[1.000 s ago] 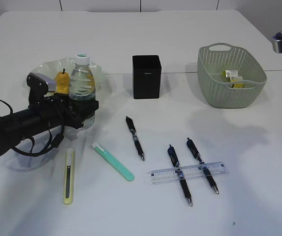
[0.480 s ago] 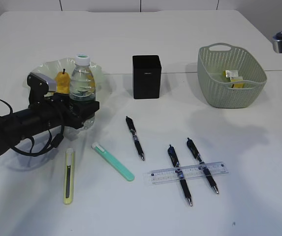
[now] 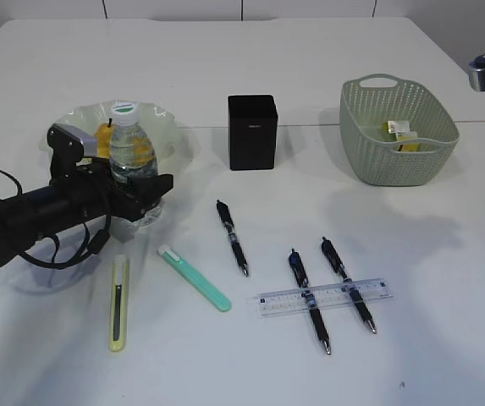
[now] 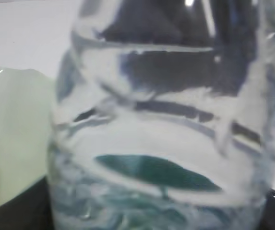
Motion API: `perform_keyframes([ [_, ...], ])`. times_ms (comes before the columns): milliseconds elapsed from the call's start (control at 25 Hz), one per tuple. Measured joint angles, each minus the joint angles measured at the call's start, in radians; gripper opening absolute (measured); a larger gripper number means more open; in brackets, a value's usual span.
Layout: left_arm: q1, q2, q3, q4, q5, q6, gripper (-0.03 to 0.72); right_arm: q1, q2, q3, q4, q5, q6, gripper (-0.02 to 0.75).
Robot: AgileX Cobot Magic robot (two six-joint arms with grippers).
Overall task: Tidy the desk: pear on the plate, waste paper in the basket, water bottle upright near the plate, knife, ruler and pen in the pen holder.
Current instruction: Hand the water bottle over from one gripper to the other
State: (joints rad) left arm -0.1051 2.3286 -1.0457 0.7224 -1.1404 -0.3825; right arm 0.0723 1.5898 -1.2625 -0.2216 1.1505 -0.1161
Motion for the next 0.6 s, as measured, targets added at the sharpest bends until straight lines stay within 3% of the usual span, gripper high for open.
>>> perform_keyframes([
  [600, 0.000, -0.050, 0.005, 0.015, 0.000, 0.000, 0.552, 0.000, 0.000, 0.000, 0.000, 0.000, 0.000, 0.576],
])
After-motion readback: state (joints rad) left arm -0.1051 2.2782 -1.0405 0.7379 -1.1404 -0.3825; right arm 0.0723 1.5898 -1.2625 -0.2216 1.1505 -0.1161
